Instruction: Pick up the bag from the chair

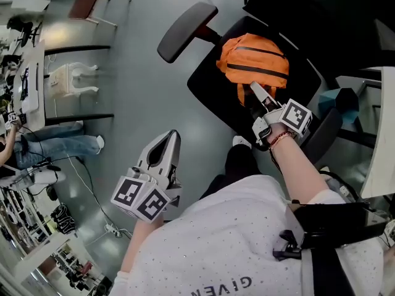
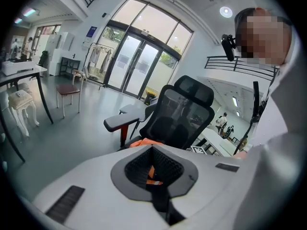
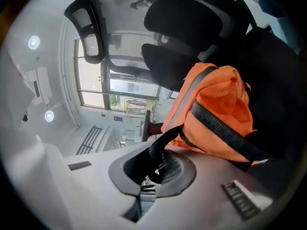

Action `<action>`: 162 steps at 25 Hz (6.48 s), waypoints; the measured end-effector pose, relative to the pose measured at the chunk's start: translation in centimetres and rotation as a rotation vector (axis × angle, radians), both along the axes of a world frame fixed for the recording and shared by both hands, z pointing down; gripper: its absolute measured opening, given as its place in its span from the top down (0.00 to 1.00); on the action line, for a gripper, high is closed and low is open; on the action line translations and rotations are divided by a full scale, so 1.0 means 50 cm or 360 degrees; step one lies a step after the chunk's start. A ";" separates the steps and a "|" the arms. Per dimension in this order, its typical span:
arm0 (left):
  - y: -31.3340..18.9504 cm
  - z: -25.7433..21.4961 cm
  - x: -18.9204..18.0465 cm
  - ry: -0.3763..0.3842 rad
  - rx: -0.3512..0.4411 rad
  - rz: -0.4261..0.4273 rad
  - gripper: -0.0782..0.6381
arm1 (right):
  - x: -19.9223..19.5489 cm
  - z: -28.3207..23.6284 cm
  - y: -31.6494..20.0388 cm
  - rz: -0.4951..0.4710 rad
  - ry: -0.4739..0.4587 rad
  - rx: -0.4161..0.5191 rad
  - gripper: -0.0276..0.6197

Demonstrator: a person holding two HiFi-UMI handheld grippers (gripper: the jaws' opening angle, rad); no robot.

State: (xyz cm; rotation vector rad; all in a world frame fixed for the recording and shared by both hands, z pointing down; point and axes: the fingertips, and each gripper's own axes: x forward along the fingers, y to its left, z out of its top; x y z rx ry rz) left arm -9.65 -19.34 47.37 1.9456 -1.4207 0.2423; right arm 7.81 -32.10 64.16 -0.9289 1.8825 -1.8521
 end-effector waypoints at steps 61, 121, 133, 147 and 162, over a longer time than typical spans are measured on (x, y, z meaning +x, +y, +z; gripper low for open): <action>-0.175 -0.330 -0.414 0.0440 0.0668 0.0489 0.89 | -0.081 -0.390 -0.052 0.0833 0.0275 0.0322 0.96; 0.004 -0.471 -0.160 0.0462 0.0956 0.0777 0.89 | -0.310 -0.913 0.291 0.0089 0.0270 0.1318 0.96; 0.130 -0.432 -0.037 0.0415 0.0881 0.0791 0.89 | -0.178 -0.831 0.439 0.0163 0.0387 0.1170 0.96; 0.277 -0.387 -0.011 0.0351 0.0846 0.0722 0.89 | -0.106 -0.746 0.595 0.0252 0.0457 0.1097 0.96; 0.402 -0.334 -0.045 0.0328 0.0776 0.0638 0.89 | -0.127 -0.665 0.712 0.0194 0.0434 0.0966 0.96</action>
